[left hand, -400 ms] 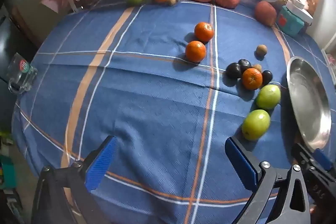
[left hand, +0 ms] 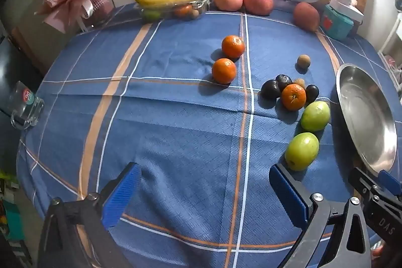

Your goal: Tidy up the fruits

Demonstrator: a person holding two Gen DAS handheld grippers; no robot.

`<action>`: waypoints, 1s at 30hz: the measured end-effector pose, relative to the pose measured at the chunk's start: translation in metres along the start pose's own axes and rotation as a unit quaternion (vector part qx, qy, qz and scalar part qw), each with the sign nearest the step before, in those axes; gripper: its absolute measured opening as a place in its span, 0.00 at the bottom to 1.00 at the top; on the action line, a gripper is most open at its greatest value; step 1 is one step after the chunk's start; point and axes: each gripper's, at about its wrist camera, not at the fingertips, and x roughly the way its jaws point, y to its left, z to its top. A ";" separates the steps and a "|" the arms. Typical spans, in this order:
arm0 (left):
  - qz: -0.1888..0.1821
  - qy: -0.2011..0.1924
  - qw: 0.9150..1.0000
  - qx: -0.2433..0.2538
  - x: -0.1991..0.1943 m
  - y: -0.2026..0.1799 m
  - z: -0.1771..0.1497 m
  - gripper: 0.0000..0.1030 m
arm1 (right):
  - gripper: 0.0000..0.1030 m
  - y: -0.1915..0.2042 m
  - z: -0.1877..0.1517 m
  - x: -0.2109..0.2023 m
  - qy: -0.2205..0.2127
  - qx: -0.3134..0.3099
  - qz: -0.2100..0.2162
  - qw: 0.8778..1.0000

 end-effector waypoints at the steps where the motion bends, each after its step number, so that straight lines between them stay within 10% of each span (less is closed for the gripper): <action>1: -0.001 0.000 1.000 0.001 0.000 -0.001 0.002 1.00 | 0.88 0.001 0.000 -0.001 -0.001 0.000 0.000 1.000; 30: -0.003 -0.005 1.000 0.010 0.005 0.001 -0.011 1.00 | 0.88 0.003 -0.001 -0.007 -0.008 -0.004 0.005 1.000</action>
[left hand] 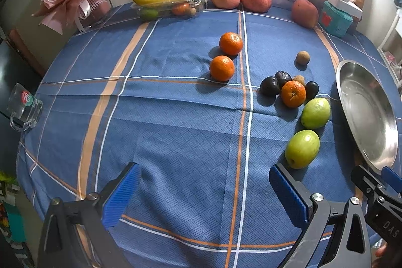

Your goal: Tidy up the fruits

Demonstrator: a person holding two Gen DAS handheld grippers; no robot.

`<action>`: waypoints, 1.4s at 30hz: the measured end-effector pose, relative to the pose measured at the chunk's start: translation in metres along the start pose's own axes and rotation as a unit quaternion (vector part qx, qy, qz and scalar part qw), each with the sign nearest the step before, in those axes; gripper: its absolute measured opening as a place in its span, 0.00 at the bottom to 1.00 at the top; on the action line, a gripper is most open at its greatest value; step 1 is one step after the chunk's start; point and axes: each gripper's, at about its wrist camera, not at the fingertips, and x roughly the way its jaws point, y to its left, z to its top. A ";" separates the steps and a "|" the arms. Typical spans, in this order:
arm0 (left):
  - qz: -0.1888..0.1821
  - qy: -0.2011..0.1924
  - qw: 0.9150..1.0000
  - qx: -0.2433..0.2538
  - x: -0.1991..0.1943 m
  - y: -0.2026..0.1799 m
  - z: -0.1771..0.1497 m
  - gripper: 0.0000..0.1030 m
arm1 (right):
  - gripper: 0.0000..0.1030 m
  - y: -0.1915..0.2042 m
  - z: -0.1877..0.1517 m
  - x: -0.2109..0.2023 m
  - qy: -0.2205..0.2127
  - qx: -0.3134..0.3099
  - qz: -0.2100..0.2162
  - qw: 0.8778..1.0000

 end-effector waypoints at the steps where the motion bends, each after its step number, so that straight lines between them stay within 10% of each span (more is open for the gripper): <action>1: -0.002 0.001 1.000 0.000 0.000 0.000 0.000 1.00 | 0.88 0.000 0.000 0.000 -0.001 0.000 0.001 1.000; 42: -0.016 0.008 1.000 -0.008 0.003 0.008 0.000 1.00 | 0.88 0.001 0.002 0.000 0.001 0.000 -0.006 1.000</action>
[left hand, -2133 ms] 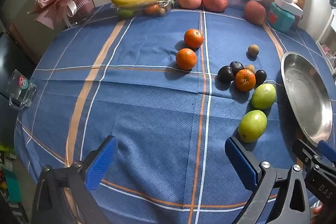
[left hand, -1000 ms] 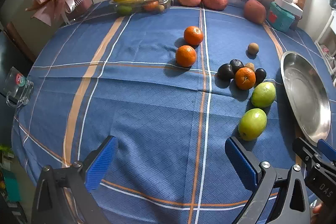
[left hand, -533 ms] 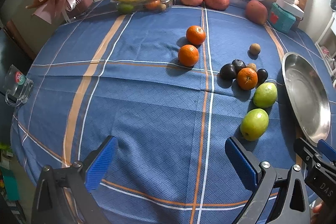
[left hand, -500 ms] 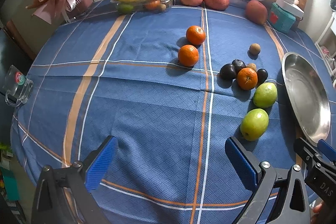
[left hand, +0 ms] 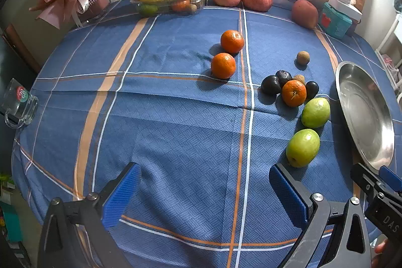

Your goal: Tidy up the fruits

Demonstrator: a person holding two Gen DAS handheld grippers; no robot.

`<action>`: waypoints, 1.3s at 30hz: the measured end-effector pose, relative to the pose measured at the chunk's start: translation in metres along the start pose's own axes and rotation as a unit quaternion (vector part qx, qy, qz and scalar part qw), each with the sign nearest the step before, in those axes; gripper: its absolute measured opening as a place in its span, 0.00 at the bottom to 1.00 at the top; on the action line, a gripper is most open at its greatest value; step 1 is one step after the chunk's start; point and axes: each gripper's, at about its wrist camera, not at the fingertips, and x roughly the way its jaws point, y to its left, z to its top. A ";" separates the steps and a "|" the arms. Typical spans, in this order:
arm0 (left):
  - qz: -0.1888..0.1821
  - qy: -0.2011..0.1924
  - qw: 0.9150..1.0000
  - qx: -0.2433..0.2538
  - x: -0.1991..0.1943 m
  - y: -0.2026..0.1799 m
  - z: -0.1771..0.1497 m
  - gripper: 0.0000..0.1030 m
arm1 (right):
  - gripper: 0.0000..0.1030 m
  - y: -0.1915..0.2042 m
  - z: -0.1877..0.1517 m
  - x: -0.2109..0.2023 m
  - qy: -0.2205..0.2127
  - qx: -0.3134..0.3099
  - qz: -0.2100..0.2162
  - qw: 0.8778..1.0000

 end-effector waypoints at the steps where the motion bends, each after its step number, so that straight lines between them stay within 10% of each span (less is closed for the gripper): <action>1: 0.000 0.000 1.000 -0.001 0.000 0.000 0.000 1.00 | 0.88 0.000 0.000 0.000 0.000 0.000 0.000 1.000; 13: -0.013 0.024 1.000 -0.009 0.006 0.001 0.005 1.00 | 0.88 0.004 0.000 -0.003 -0.006 0.000 0.001 1.000; 19: -0.018 -0.034 0.999 -0.003 -0.009 -0.006 0.032 1.00 | 0.88 0.001 0.025 -0.024 -0.032 0.044 0.044 0.998; 39: -0.081 0.043 0.995 0.026 0.053 -0.049 0.055 0.97 | 0.88 -0.008 0.081 0.014 -0.010 0.105 0.023 0.994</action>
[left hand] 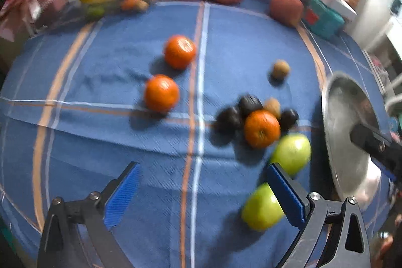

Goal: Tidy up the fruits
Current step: 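Move the right tool to the large green pear and close on it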

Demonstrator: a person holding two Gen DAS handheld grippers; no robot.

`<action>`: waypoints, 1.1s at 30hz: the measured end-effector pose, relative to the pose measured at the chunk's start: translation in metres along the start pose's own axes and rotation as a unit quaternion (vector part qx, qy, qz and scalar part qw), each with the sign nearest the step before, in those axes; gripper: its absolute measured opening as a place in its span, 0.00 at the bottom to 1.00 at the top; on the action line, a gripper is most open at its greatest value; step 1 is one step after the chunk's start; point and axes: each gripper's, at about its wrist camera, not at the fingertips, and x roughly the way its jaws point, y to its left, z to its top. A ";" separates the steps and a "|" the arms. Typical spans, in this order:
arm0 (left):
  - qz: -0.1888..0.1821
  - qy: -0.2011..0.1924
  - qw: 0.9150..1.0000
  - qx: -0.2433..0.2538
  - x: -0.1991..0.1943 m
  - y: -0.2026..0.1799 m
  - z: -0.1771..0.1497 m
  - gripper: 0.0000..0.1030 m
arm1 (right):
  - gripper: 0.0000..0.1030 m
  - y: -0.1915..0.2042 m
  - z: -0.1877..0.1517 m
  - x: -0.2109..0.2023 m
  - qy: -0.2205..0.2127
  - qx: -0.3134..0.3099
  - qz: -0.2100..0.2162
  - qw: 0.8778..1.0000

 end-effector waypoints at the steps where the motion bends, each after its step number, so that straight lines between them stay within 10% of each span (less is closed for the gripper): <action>1: 0.002 0.004 1.000 0.007 0.001 -0.002 -0.003 0.97 | 0.88 0.001 -0.002 0.000 0.001 -0.003 -0.003 1.000; 17: -0.055 0.029 0.994 0.095 0.003 -0.057 -0.023 0.84 | 0.88 0.001 -0.012 -0.005 0.002 -0.006 -0.001 1.000; 25: -0.126 0.063 0.985 0.097 0.003 -0.076 -0.033 0.46 | 0.88 0.001 -0.011 -0.005 0.004 -0.002 0.004 1.000; 33: -0.142 0.065 0.985 0.076 -0.003 -0.070 -0.032 0.41 | 0.88 -0.002 -0.012 -0.002 0.007 0.004 0.002 1.000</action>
